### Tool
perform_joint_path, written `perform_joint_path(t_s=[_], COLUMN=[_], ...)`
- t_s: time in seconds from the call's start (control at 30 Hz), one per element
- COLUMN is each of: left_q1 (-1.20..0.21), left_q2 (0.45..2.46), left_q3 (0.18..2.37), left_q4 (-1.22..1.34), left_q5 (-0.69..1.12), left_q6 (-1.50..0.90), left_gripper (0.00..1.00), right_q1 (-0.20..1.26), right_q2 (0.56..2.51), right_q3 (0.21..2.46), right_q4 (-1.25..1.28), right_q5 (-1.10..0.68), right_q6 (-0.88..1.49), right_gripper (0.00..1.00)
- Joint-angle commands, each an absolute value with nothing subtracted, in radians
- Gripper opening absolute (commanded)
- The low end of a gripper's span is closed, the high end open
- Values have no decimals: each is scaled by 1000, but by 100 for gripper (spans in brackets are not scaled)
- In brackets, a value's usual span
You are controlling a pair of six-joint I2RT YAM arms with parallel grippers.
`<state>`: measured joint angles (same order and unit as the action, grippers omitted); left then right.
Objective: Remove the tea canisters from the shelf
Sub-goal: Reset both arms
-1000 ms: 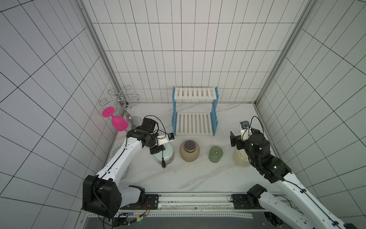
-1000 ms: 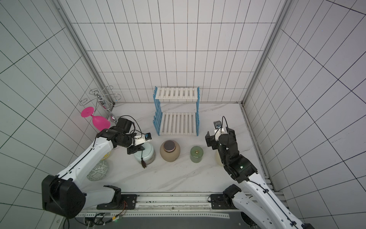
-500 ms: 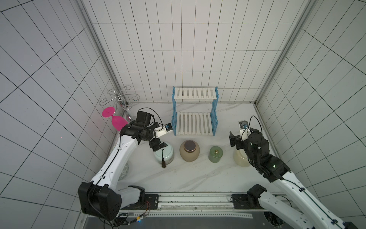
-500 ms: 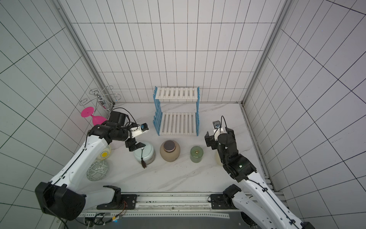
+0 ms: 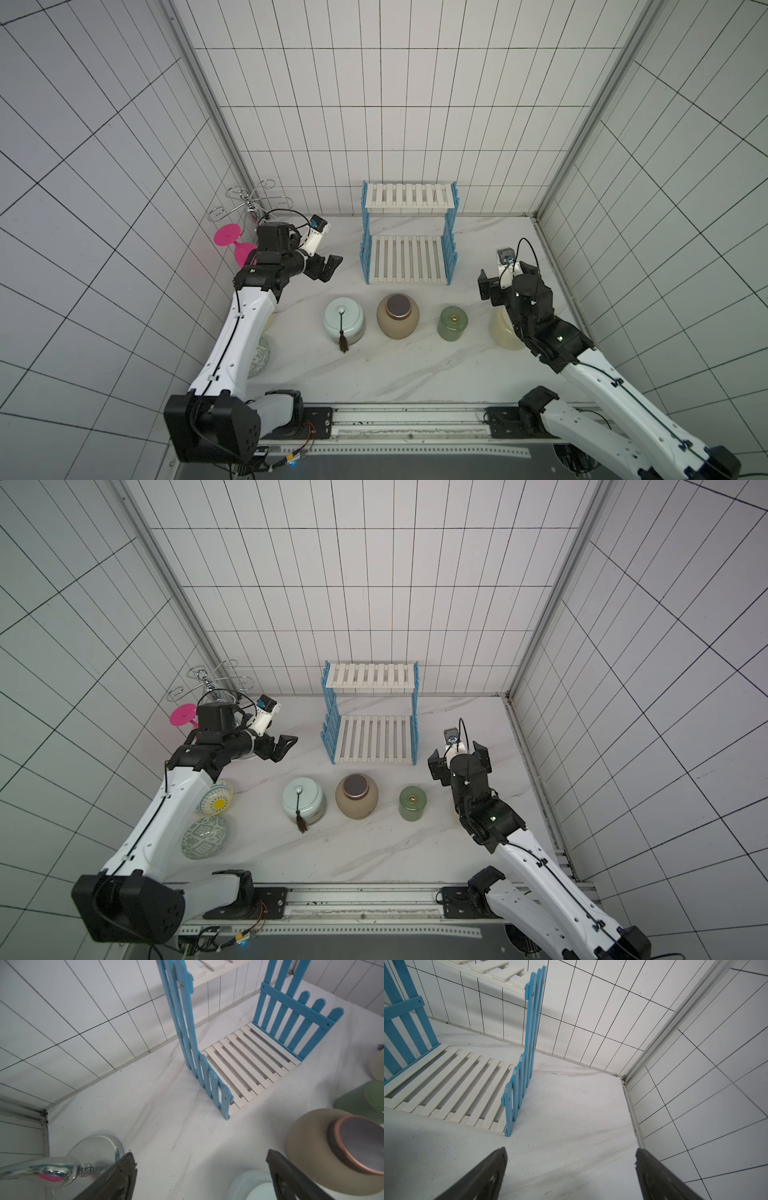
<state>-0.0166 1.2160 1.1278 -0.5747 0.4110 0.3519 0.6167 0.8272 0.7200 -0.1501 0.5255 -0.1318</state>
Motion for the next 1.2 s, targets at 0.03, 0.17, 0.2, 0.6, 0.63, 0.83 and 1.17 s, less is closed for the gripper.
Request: perform_joint_path(t_s=[0.03,0.17,0.2,0.6,0.63,0.83,1.17], left_q1=[0,6,8,15,14,14,14], left_q2=[1208,1236,1242,1349,1352,1385,1470], left_q3=[1012,892,861,558,544,475,373], left_q4=[-290,-139,-101,417,441,575,822], left_q5=[305,312,309,243,225,179,100], left_q6=[99,78,76,35,36,25,-3], left_gripper=[98,99,98,98,98,99,99], right_q1=[558,470,446,256,245,179,144], right_q2=[871,921,930,1054,1065,1140,1288], right_q3=[670,644,636,516,502,445,411], right_q4=[-17,44,57,301,329,459,675], right_q5=[540,511,491,474,477,486,417], right_q6=[-123,-59,-43,-6,-8,21,-8], right_gripper=[99,99,99,99,99,99,100])
